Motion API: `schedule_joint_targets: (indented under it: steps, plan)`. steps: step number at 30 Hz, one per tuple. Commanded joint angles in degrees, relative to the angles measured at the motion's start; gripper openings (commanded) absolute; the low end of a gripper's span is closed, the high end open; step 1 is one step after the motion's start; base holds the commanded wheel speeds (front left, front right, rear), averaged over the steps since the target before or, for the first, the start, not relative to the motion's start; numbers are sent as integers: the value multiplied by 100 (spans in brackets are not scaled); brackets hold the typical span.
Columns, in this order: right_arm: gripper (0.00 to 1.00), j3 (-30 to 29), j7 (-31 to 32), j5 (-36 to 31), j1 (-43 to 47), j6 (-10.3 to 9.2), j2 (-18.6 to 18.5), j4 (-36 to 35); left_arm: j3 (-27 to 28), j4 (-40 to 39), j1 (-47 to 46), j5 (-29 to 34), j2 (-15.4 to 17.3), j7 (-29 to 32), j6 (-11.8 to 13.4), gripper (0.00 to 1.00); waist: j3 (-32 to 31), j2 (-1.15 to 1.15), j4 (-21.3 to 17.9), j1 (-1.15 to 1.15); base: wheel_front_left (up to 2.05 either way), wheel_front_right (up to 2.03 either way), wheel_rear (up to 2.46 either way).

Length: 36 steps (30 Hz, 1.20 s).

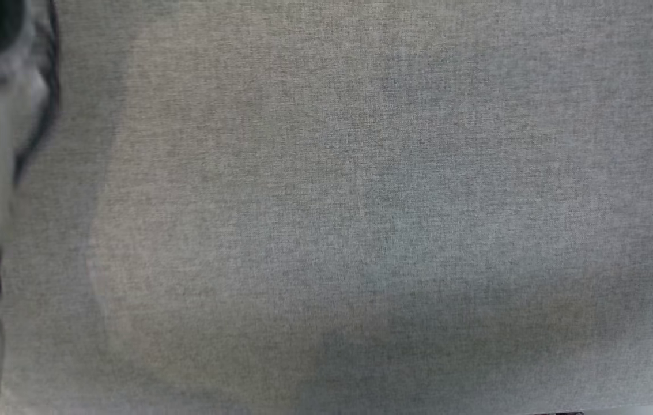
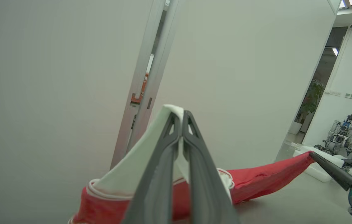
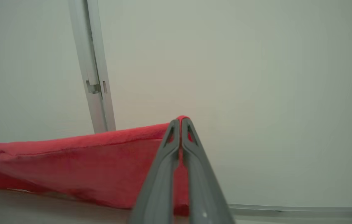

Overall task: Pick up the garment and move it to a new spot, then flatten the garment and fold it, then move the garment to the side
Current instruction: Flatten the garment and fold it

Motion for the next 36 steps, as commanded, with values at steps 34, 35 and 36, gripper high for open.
schedule_joint_targets:
  steps: [34,35,36]
  plan:
    - [0,-787,-2,-31,6375,-10,339,-1500,-112,-3333,7888,-998,447,455,1033,0,-2889,0,12,-2,0,0,0]
    - [0,-826,-2,-63,6473,-10,347,-1558,-110,-3400,7949,-968,467,489,1126,0,-2917,0,4,-2,0,0,0]
    - [0,-869,-2,-95,6595,-10,362,-1632,-96,-3474,8011,-940,494,532,1237,0,-2948,0,-2,-2,0,0,0]
